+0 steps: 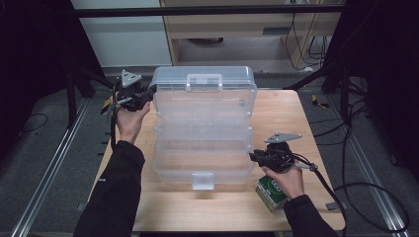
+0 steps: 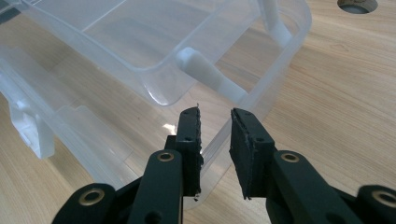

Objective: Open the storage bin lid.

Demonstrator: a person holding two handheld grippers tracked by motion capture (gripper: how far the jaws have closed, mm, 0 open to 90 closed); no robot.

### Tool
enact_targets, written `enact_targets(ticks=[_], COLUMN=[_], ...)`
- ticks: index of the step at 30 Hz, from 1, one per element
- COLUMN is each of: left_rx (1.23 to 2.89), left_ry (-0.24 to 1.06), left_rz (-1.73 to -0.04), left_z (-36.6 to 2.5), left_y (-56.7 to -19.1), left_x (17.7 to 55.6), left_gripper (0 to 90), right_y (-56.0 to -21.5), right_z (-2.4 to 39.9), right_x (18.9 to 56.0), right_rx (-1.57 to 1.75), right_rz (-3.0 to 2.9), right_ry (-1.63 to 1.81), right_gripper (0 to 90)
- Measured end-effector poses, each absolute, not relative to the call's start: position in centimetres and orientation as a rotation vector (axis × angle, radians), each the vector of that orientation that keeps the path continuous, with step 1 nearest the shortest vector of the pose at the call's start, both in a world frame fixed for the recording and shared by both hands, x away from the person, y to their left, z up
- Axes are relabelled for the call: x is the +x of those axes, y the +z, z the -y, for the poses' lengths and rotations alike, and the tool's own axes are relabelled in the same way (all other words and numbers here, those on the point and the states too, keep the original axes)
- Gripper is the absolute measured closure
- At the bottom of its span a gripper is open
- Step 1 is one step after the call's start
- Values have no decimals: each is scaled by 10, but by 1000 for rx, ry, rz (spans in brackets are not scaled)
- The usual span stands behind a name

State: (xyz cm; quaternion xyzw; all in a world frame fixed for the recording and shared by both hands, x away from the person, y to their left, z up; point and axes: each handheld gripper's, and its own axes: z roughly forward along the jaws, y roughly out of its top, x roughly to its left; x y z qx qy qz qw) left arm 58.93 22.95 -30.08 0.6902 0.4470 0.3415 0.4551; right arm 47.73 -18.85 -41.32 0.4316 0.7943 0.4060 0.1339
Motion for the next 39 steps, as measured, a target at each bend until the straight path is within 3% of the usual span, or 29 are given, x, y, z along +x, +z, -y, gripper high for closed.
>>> enact_targets(ticks=[15, 20, 39], left_rx=[1704, 1734, 1721], left_ry=[868, 922, 896], left_rz=[-1119, -1108, -1142], left_z=[-225, -223, -221], left_y=[-299, -298, -301], left_x=[601, 605, 626], left_gripper=[783, 832, 846], right_y=[-413, -413, -414], right_z=[188, 188, 188], right_x=[478, 478, 478], right_rx=[1242, 1243, 1263], right_rz=[-2298, -2299, -2303], right_ry=[1172, 1171, 1173], right_gripper=[732, 732, 727])
